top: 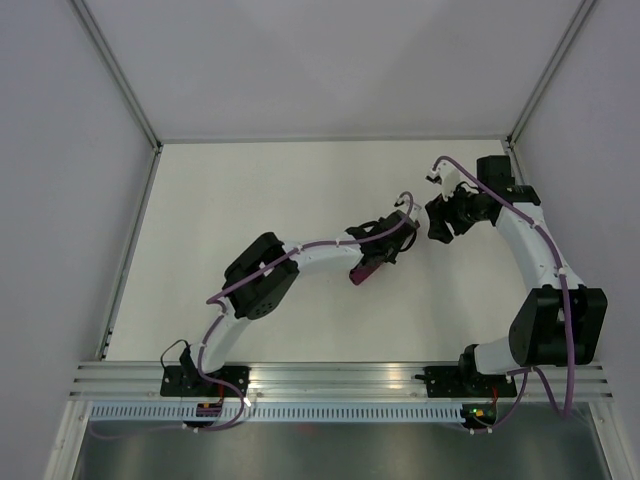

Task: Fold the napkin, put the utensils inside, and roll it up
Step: Roll the napkin with the utensil

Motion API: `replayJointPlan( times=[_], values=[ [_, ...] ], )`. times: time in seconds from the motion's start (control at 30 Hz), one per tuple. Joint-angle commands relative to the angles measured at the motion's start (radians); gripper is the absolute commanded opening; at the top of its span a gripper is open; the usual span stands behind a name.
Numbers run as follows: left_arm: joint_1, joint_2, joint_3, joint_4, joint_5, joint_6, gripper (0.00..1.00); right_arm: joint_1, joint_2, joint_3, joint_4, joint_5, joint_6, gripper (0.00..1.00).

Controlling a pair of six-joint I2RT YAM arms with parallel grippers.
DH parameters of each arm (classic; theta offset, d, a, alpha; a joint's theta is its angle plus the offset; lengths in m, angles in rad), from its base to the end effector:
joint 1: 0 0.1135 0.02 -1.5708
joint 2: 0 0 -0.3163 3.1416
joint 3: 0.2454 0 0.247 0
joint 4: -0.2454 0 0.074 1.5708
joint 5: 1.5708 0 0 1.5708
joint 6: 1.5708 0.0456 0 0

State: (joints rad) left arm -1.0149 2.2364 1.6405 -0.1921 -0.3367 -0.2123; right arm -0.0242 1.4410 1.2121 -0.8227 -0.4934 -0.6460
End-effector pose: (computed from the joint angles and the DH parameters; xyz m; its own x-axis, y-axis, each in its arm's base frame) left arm 0.2924 -0.4421 0.1945 -0.5087 0.4420 -0.7388 0.5847 0.8072 0.0803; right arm 0.2831 0.0147 0.3321 -0.5645 -0.5167 -0.6437 -0.6931 0.7203 0.0296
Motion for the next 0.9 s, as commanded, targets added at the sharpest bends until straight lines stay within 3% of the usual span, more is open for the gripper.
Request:
replayJointPlan(
  times=[0.0,0.27,0.53,0.87],
  values=[
    [0.032,0.112,0.007,-0.325,0.079,-0.199,0.05,-0.006,0.002,-0.002,0.039,0.035,0.091,0.72],
    [0.084,0.143,0.073,-0.425,0.182,-0.304,0.08,-0.008,0.025,0.032,0.045,0.070,0.166,0.72],
    [0.090,0.169,0.068,-0.454,0.185,-0.395,0.11,-0.008,0.102,0.049,0.072,0.151,0.264,0.72],
    [0.091,0.155,0.073,-0.461,0.149,-0.429,0.13,0.001,0.376,0.108,0.102,0.147,0.367,0.66]
  ],
)
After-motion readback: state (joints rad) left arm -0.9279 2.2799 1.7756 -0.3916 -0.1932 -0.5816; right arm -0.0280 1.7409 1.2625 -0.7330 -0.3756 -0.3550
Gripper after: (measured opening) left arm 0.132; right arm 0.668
